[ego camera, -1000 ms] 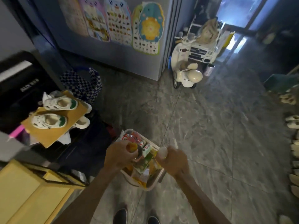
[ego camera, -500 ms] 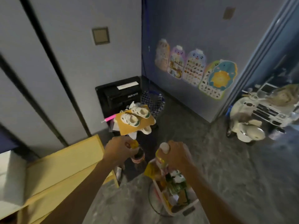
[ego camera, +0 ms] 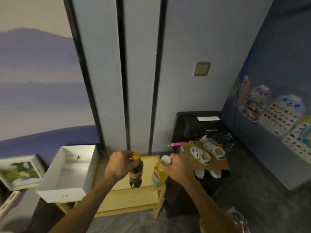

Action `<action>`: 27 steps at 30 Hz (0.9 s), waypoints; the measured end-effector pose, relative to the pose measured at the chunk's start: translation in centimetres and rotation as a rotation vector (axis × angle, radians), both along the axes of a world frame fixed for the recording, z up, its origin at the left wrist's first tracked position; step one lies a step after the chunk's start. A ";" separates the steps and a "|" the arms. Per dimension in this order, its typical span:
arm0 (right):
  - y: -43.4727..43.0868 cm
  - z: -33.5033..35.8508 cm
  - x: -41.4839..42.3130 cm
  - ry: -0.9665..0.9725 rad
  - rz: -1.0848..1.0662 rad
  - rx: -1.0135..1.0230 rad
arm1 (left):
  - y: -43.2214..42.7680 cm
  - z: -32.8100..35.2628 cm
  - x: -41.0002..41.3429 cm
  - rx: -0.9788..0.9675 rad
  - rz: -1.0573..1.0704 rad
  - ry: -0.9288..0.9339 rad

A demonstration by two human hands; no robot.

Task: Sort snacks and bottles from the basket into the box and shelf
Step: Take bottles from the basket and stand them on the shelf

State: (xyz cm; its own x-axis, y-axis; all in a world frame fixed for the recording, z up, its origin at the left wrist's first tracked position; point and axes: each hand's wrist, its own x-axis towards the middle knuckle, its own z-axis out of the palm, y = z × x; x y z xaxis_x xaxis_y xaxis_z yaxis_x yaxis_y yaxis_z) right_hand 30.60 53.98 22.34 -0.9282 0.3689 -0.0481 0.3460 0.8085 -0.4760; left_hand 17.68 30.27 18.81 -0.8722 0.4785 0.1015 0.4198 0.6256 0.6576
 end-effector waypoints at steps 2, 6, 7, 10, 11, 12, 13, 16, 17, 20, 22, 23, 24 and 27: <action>-1.4 -0.9 -3.3 0.009 0.028 -0.038 | -1.8 -0.3 -2.0 0.011 0.062 -0.025; -3.8 -3.5 -10.2 -0.009 0.078 -0.058 | -4.8 -2.3 -6.6 0.046 0.187 -0.094; -4.3 -4.3 -11.8 -0.021 0.096 -0.062 | -5.5 -3.0 -7.7 0.042 0.223 -0.120; -5.6 -6.4 -16.4 -0.063 0.158 -0.053 | -7.0 -5.5 -10.9 0.050 0.300 -0.201; -5.9 -7.2 -17.9 -0.072 0.177 -0.036 | -7.4 -6.2 -11.8 0.051 0.334 -0.221; -6.1 -8.1 -19.5 -0.082 0.191 -0.023 | -7.8 -7.4 -12.9 0.053 0.367 -0.232; -6.3 -9.0 -21.0 -0.085 0.206 -0.019 | -8.1 -8.4 -13.9 0.058 0.398 -0.246; -6.8 -12.0 -25.0 -0.134 0.254 -0.036 | -8.6 -11.6 -16.4 0.093 0.481 -0.297; -7.0 -13.1 -26.1 -0.149 0.269 -0.031 | -8.7 -12.4 -17.0 0.090 0.509 -0.307; -7.9 -15.7 -29.2 -0.174 0.307 -0.017 | -8.9 -14.9 -19.2 0.097 0.579 -0.319; -8.6 -17.3 -30.8 -0.195 0.329 -0.010 | -9.0 -16.5 -20.6 0.092 0.599 -0.340; -9.0 -18.1 -31.4 -0.209 0.337 -0.018 | -9.0 -17.2 -21.1 0.088 0.603 -0.356; -9.4 -18.8 -32.0 -0.224 0.337 -0.033 | -9.1 -18.0 -21.7 0.085 0.602 -0.370; -10.3 -20.7 -33.5 -0.251 0.338 -0.057 | -9.2 -19.7 -23.0 0.073 0.571 -0.410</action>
